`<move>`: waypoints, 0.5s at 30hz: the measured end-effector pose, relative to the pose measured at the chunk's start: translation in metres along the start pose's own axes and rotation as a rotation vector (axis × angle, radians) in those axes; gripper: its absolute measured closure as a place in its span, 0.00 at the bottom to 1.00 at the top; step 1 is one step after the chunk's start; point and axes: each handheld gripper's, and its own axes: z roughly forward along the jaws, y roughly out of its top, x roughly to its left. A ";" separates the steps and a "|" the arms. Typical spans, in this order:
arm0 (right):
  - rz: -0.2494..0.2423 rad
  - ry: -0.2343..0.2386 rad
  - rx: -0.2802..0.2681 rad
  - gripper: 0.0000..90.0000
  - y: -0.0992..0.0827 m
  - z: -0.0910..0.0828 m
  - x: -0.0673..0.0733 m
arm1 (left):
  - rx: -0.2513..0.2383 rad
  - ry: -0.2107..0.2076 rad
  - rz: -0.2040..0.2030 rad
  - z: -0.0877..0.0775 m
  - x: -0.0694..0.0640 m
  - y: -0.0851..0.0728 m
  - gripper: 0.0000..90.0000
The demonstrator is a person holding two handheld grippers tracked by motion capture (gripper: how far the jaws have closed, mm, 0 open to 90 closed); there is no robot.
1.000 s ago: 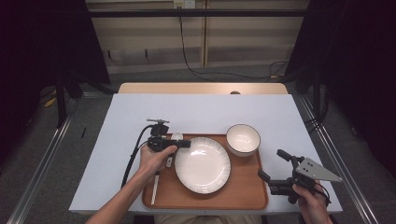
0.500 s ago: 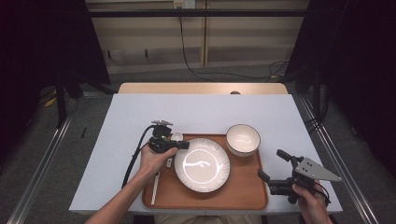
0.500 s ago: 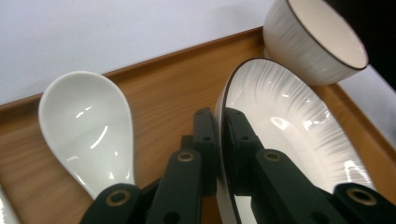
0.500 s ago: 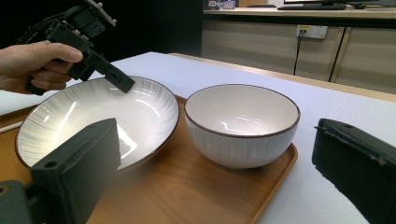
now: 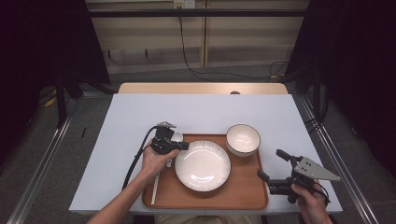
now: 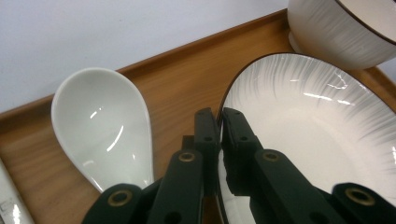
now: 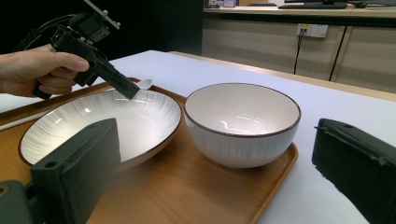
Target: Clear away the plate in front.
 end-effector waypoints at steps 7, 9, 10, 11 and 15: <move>-0.002 0.001 0.001 0.01 0.000 0.000 0.000 | -0.013 0.017 0.020 0.000 -0.002 0.000 0.95; -0.006 0.008 0.000 0.01 0.000 0.000 0.000 | -0.015 0.026 0.024 0.000 -0.003 0.000 0.95; -0.008 0.009 -0.001 0.01 0.000 0.000 0.000 | -0.017 0.032 0.040 0.000 -0.004 -0.001 0.95; -0.009 0.007 0.001 0.01 0.000 0.000 0.000 | -0.018 0.047 0.057 0.000 -0.007 -0.001 0.94; -0.004 0.001 0.002 0.01 0.000 0.000 0.000 | -0.029 0.066 0.082 0.002 -0.010 -0.002 0.93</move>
